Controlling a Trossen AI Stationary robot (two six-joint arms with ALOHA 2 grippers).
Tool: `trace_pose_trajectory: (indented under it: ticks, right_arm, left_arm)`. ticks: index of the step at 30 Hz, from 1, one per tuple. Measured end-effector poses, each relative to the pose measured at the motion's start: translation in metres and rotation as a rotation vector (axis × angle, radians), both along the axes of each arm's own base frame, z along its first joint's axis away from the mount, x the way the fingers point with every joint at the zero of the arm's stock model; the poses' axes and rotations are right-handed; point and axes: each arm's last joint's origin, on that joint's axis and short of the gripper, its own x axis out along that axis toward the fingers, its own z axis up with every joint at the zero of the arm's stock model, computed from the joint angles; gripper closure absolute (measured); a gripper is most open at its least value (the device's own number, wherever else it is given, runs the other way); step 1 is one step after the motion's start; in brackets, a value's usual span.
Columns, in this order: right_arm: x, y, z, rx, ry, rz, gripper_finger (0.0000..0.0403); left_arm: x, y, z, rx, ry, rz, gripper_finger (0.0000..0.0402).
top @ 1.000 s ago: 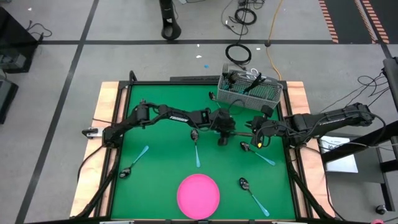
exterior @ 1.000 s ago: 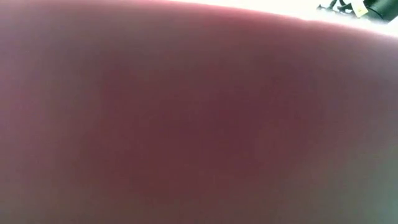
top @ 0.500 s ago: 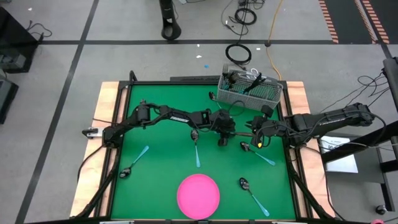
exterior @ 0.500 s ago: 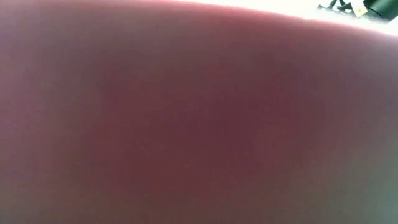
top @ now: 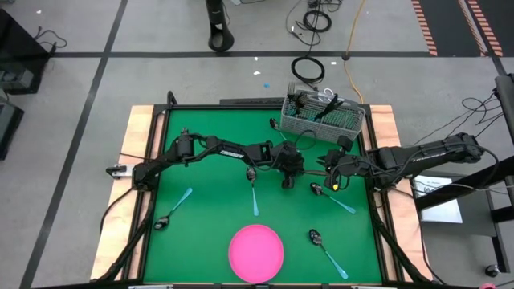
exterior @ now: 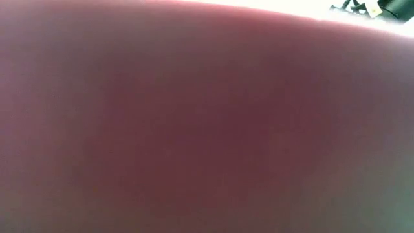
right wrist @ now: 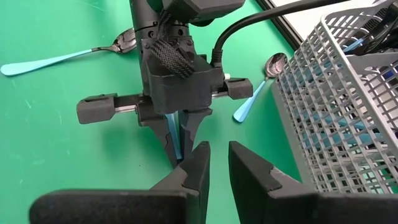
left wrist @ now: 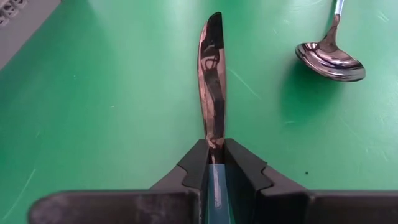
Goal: Sort silverware
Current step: Put the blue knife into the utensil holder
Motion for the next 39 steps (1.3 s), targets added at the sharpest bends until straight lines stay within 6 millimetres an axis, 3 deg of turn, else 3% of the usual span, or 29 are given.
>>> trace_pose_trajectory:
  ticks: [14, 28, 39]
  right_arm:
    - [0.000, 0.000, 0.000, -0.003, 0.005, 0.002, 0.0353]
    - [-0.002, 0.000, -0.001, -0.015, 0.024, 0.002, 0.0353]
    - [-0.033, 0.002, 0.012, -0.030, -0.143, 0.019, 0.0353]
  left_arm:
    - [0.001, 0.002, 0.004, -0.032, -0.028, 0.025, 0.0362]
    - [-0.001, 0.010, 0.033, -0.030, -0.080, 0.048, 0.0363]
    - [-0.015, 0.038, 0.084, -0.091, -0.154, 0.048, 0.0363]
